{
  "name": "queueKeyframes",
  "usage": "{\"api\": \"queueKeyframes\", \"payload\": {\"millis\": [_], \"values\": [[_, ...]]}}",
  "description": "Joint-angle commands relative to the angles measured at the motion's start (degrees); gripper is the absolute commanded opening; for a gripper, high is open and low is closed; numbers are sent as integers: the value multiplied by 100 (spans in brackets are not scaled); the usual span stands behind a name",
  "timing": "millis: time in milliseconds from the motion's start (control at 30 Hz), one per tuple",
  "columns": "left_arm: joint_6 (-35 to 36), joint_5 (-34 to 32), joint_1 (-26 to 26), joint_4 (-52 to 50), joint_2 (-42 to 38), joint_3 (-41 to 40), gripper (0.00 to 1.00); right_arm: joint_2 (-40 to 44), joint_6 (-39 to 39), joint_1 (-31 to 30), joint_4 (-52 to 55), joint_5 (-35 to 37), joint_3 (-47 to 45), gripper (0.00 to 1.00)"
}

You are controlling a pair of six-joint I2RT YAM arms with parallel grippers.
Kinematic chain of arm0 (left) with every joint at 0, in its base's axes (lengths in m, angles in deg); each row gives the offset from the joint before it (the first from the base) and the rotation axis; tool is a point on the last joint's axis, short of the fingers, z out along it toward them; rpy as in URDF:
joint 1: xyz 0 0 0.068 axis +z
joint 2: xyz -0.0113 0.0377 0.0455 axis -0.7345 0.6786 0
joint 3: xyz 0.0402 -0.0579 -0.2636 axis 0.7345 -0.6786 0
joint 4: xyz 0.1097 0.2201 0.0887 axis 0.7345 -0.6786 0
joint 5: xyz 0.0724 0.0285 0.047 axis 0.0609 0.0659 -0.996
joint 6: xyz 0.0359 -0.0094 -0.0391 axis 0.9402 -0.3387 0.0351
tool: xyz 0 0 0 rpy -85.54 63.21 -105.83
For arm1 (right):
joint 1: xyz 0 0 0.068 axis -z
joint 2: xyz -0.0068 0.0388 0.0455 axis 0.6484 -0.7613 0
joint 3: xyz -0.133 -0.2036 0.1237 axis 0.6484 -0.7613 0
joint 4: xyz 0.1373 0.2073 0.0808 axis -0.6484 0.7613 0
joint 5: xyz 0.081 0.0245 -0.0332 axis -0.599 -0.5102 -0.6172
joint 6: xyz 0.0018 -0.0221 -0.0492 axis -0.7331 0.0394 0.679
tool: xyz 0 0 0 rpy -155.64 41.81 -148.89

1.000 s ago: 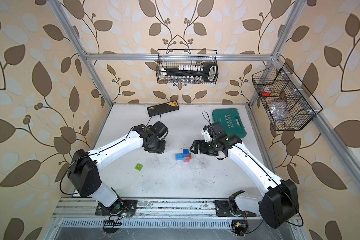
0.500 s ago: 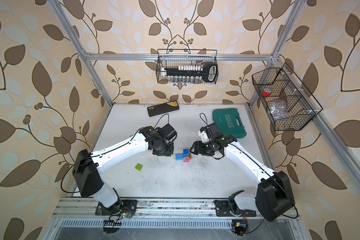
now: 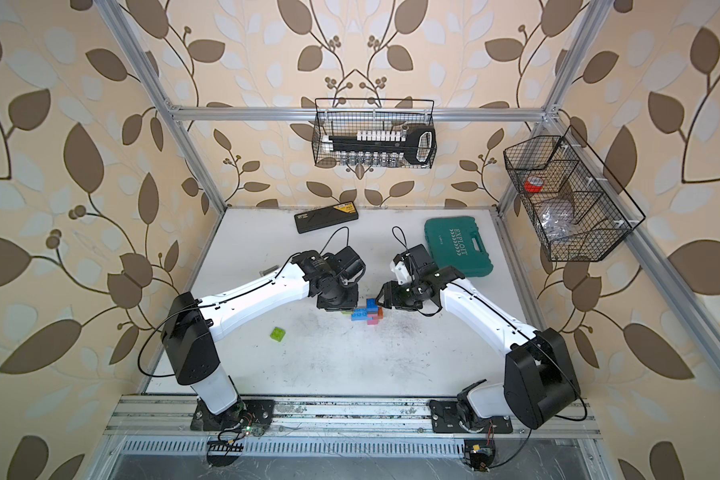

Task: Assemble the number 4 with lego
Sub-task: Assemble the lego brick with the lego brick.

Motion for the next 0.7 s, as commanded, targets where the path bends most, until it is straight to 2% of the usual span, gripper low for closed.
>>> {"api": "queueKeyframes", "payload": {"millis": [0, 167, 567, 667], "values": [[-64, 61, -34, -7, 39, 213, 0, -166, -36, -95, -53, 121, 245, 58], [-46, 95, -35, 9, 113, 222, 0, -326, -66, -216, -50, 241, 332, 57], [-38, 133, -37, 38, 161, 213, 0, -343, -147, -308, -53, 423, 405, 43], [-38, 135, -36, 53, 161, 215, 0, -316, -174, -350, -55, 442, 449, 37]]}}
